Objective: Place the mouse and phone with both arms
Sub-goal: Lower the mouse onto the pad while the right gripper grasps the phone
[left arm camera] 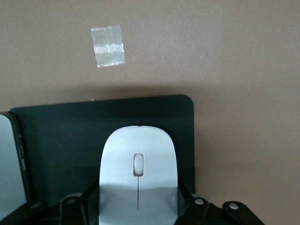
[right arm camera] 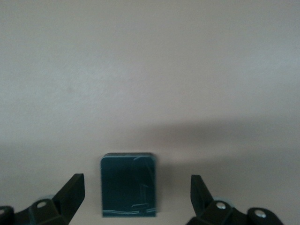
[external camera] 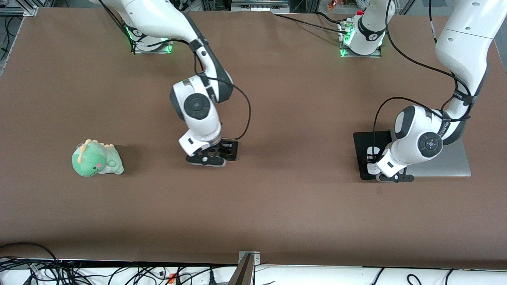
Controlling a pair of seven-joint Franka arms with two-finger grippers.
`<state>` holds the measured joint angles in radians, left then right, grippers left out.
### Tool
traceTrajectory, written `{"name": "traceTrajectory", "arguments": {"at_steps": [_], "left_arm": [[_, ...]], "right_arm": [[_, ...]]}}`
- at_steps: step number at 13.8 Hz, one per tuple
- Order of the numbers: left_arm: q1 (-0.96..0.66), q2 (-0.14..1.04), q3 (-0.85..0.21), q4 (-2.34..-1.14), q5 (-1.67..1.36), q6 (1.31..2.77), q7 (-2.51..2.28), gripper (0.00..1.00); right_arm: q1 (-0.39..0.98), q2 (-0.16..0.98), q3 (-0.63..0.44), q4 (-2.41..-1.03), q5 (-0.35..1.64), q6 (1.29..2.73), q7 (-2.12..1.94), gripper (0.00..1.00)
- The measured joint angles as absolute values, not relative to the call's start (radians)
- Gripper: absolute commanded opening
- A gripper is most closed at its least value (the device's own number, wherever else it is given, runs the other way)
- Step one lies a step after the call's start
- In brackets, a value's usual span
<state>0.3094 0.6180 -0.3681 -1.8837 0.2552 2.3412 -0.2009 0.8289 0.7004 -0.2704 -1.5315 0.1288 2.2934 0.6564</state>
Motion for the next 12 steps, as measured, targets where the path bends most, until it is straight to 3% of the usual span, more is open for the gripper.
{"name": "traceTrajectory", "arguments": {"at_steps": [9, 10, 12], "left_arm": [[0.324, 0.588, -0.359, -1.925, 0.292, 2.361, -0.192, 0.24], [0.326, 0.588, -0.358, -1.93, 0.308, 2.366, -0.193, 0.32], [0.329, 0.589, -0.355, -1.942, 0.315, 2.378, -0.194, 0.65]], "right_arm": [[0.878, 0.804, -0.271, -1.563, 0.13, 2.464, 0.724, 1.0], [0.881, 0.815, -0.271, -1.565, 0.13, 2.473, 0.724, 1.0], [0.886, 0.823, -0.273, -1.565, 0.129, 2.479, 0.724, 1.0]]}}
